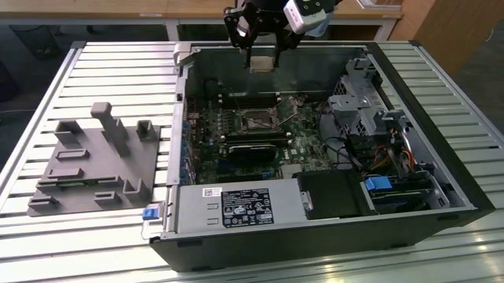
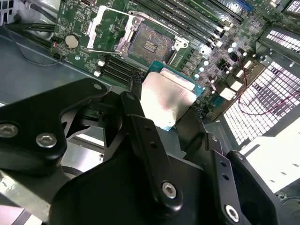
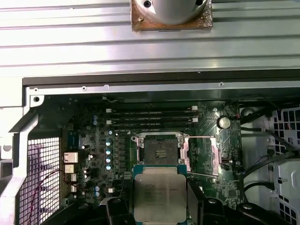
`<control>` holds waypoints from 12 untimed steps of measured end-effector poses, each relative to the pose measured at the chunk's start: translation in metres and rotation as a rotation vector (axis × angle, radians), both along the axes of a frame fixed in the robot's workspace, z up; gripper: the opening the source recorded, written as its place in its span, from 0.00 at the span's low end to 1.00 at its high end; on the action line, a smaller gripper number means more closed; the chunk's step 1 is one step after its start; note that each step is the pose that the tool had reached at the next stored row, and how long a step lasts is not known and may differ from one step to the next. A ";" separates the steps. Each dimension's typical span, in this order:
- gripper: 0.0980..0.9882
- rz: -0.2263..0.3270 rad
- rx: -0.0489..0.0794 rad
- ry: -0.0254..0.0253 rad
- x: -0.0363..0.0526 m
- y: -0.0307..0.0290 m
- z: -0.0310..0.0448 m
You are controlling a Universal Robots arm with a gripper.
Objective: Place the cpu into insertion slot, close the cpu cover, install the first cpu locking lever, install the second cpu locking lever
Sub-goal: 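Place the cpu into insertion slot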
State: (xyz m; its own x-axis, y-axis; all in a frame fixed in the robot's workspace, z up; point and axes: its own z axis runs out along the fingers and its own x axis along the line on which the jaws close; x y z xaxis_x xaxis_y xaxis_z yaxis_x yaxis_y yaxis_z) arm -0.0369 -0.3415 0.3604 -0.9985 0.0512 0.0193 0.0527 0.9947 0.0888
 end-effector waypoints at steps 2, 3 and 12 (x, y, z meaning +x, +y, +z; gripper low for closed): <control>0.50 -0.005 0.000 0.0000 0.0000 0.0000 0.0000; 0.50 -0.008 0.000 0.0000 0.0000 0.0000 -0.0001; 0.50 -0.036 0.000 -0.0001 0.0000 0.0000 -0.0006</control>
State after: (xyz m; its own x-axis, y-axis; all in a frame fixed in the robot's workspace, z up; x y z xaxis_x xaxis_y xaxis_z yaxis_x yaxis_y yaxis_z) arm -0.0369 -0.3415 0.3597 -0.9960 0.0873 0.0193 0.0887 0.9921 0.0887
